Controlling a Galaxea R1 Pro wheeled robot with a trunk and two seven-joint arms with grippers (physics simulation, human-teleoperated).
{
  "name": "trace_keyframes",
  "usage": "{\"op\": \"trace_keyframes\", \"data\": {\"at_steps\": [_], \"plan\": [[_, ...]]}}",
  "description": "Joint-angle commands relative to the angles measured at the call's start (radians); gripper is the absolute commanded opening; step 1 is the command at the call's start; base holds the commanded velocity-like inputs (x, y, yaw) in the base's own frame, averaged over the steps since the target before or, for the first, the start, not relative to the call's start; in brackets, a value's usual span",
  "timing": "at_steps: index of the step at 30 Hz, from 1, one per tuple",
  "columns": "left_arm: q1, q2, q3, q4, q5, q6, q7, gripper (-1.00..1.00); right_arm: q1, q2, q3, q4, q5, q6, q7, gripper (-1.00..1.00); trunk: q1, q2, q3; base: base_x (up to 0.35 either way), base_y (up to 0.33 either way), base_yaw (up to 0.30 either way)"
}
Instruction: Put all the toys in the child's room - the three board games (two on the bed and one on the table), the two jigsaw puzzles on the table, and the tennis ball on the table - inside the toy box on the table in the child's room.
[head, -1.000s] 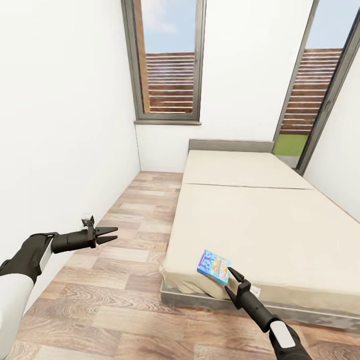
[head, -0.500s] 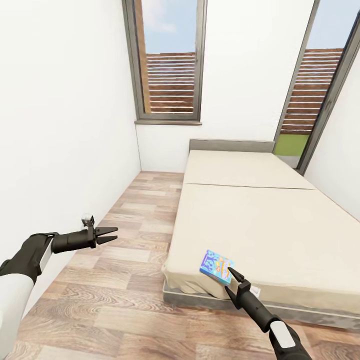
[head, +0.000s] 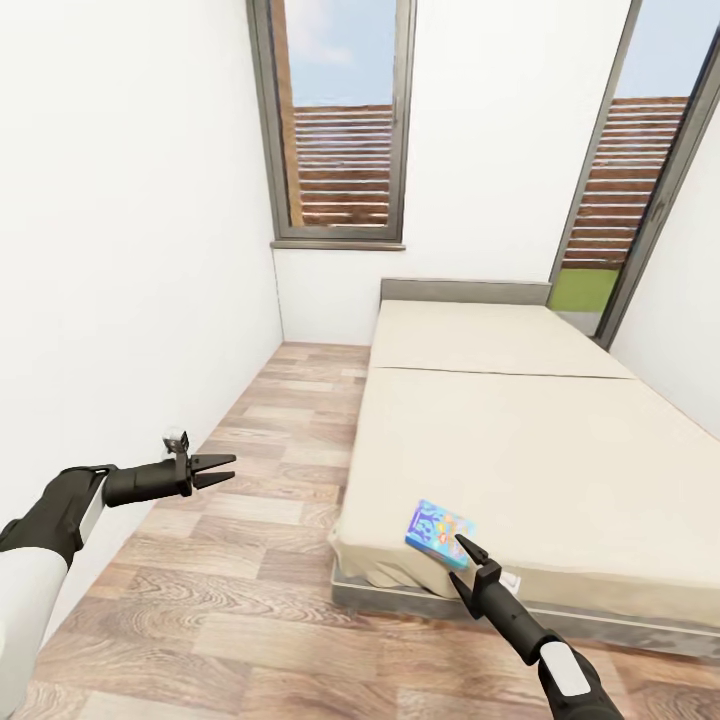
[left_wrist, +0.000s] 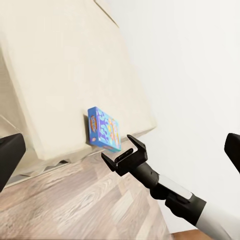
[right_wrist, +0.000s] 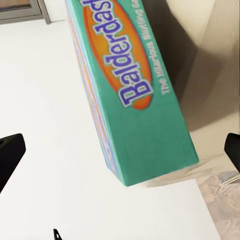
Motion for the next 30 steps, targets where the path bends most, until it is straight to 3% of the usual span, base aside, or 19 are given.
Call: {"op": "trace_keyframes", "data": {"at_steps": [1,30], "plan": [[0.0,0.0,0.001,0.0,-0.003,0.011,-0.005,1.0,-0.001,0.001,-0.006,-0.001,0.001,0.006,0.001,1.0,0.0,0.0,-0.001,0.0,0.084,0.0],[0.0,0.0,0.001,0.0,-0.003,0.011,-0.006,1.0,-0.001,0.001,-0.002,-0.001,0.006,0.008,0.0,1.0,0.0,0.0,-0.001,0.022,0.021,0.0]]}}
